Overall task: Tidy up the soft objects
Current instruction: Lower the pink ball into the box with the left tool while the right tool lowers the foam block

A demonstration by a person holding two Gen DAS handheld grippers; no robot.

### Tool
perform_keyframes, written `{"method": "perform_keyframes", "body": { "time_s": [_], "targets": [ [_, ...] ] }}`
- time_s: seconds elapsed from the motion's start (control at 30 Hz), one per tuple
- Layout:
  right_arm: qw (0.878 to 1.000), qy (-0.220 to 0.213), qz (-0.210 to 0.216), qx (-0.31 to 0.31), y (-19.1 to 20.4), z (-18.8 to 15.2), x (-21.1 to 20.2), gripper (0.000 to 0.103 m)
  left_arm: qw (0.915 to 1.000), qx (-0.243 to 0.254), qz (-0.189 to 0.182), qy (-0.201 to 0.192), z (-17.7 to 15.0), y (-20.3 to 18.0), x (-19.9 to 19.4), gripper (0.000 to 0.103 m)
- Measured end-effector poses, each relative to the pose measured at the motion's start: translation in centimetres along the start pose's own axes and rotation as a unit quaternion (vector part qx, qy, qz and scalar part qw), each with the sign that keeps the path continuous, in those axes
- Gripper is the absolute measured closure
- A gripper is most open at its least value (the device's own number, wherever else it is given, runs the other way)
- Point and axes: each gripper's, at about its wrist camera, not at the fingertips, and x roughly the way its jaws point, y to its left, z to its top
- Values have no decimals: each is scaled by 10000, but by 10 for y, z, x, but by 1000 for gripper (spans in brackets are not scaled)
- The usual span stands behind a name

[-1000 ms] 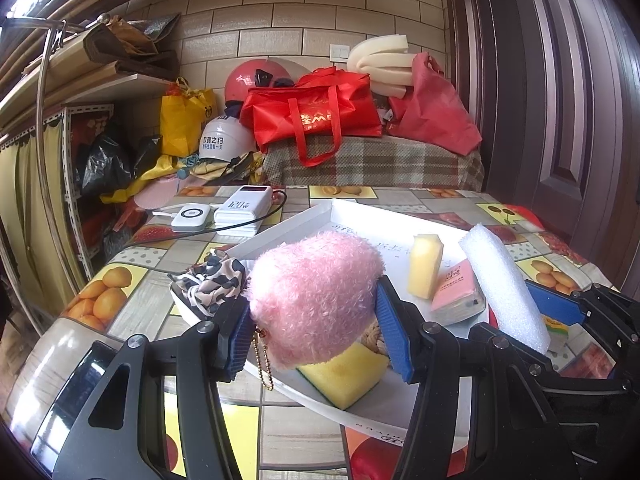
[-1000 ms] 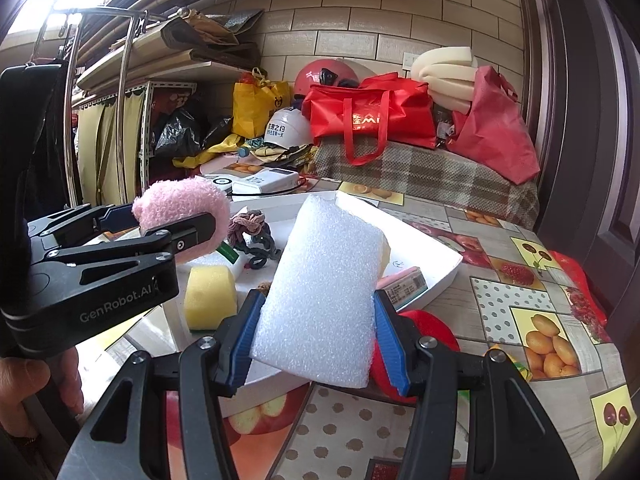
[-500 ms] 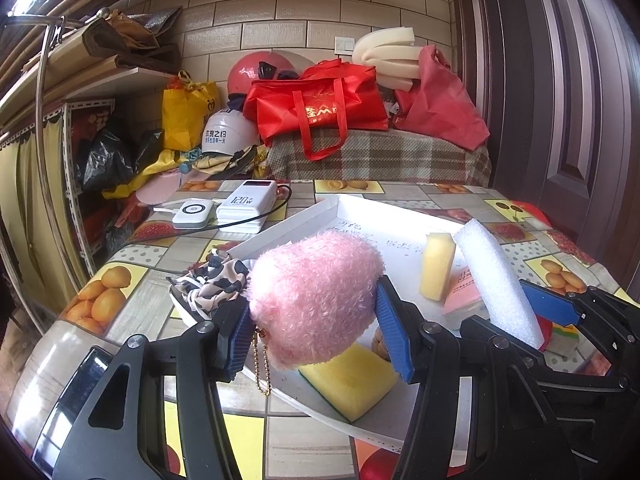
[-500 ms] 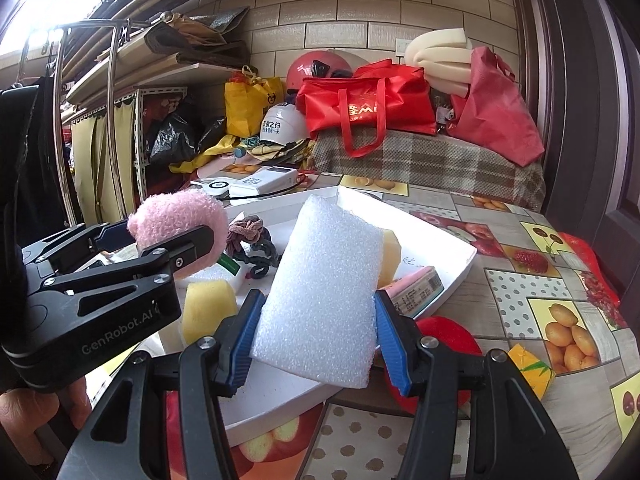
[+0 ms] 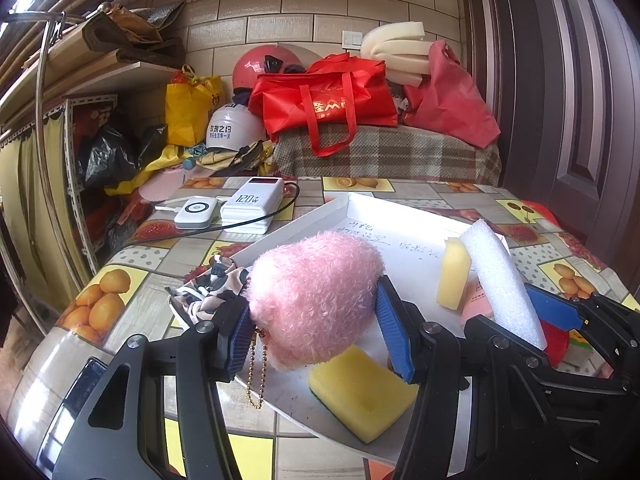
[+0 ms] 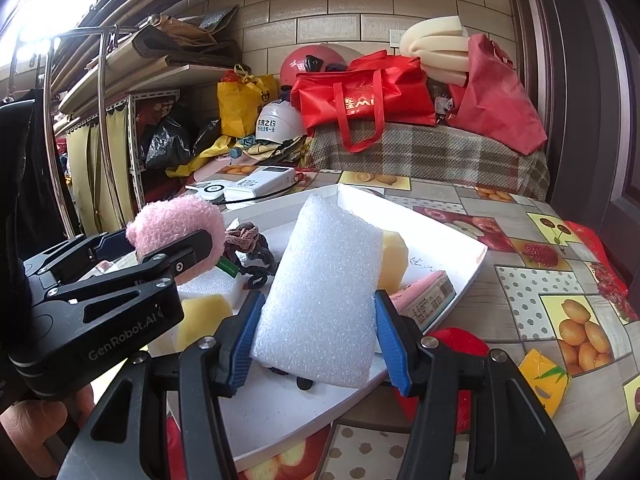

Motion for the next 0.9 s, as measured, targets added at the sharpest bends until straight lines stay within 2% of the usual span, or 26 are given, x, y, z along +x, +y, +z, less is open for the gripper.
{"method": "perform_keyframes", "body": {
  "time_s": [0.9],
  "targets": [
    [9992, 243, -15, 324, -9, 12, 30, 48, 9997, -7, 105, 219, 9, 2, 30, 46]
  ]
}}
